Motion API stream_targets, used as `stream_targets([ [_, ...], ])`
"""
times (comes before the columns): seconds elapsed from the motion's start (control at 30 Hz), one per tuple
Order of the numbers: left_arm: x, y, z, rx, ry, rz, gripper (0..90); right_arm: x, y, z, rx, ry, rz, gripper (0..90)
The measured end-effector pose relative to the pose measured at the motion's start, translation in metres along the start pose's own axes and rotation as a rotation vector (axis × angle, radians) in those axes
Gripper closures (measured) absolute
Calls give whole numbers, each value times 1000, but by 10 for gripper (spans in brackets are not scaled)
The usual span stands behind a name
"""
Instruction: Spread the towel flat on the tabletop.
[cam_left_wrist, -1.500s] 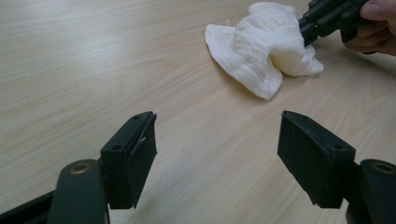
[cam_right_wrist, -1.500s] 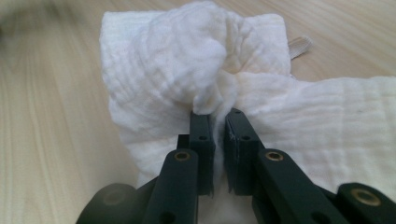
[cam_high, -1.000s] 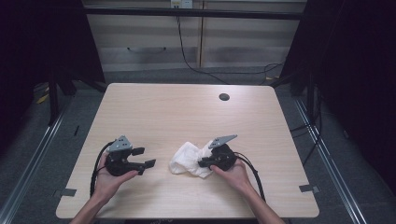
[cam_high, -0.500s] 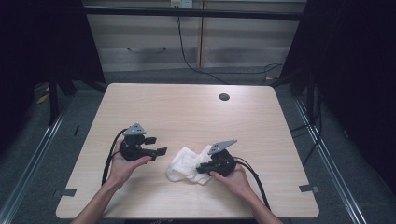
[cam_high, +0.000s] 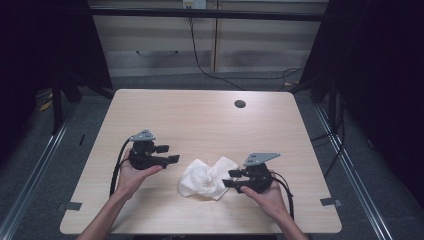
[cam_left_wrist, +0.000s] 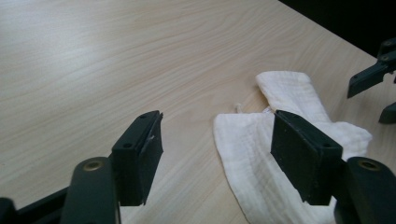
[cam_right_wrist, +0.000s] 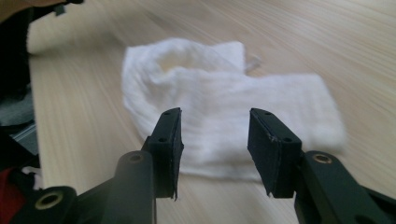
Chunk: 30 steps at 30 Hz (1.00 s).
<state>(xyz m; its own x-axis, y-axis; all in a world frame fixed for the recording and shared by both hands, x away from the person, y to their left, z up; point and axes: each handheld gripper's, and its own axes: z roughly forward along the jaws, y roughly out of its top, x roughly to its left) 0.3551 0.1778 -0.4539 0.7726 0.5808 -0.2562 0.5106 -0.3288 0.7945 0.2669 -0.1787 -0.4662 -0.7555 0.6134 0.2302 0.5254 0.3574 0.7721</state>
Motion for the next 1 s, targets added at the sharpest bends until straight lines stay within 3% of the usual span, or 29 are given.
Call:
stream_targets([
  [0.1, -2, 6, 11, 15, 7, 20, 328, -11, -12, -12, 1, -55, 25, 538],
  [0.17, -2, 9, 20, 41, -16, 28, 341, -16, -18, -17, 4, -79, 46, 515],
  [0.23, -3, 9, 25, 39, -10, 34, 337, -17, -20, -19, 3, -83, 47, 504],
  [0.3, -1, 6, 34, 28, -49, 17, 360, -19, -26, -27, -39, -95, 60, 477],
  [0.37, 0, 3, 40, 42, -44, 23, 385, -20, -28, -32, -51, -106, 73, 450],
  [0.47, 4, 4, 47, 41, -48, 15, 444, -22, -29, -36, -80, -113, 89, 433],
  [0.67, 5, 2, 59, 56, -63, 26, 549, -23, -30, -35, -77, -118, 92, 426],
  [0.87, -2, -5, 75, 111, -59, 63, 557, -25, -31, -35, -74, -112, 97, 421],
  [1.0, -7, -8, 83, 122, -48, 88, 502, -24, -32, -33, -71, -100, 91, 416],
])
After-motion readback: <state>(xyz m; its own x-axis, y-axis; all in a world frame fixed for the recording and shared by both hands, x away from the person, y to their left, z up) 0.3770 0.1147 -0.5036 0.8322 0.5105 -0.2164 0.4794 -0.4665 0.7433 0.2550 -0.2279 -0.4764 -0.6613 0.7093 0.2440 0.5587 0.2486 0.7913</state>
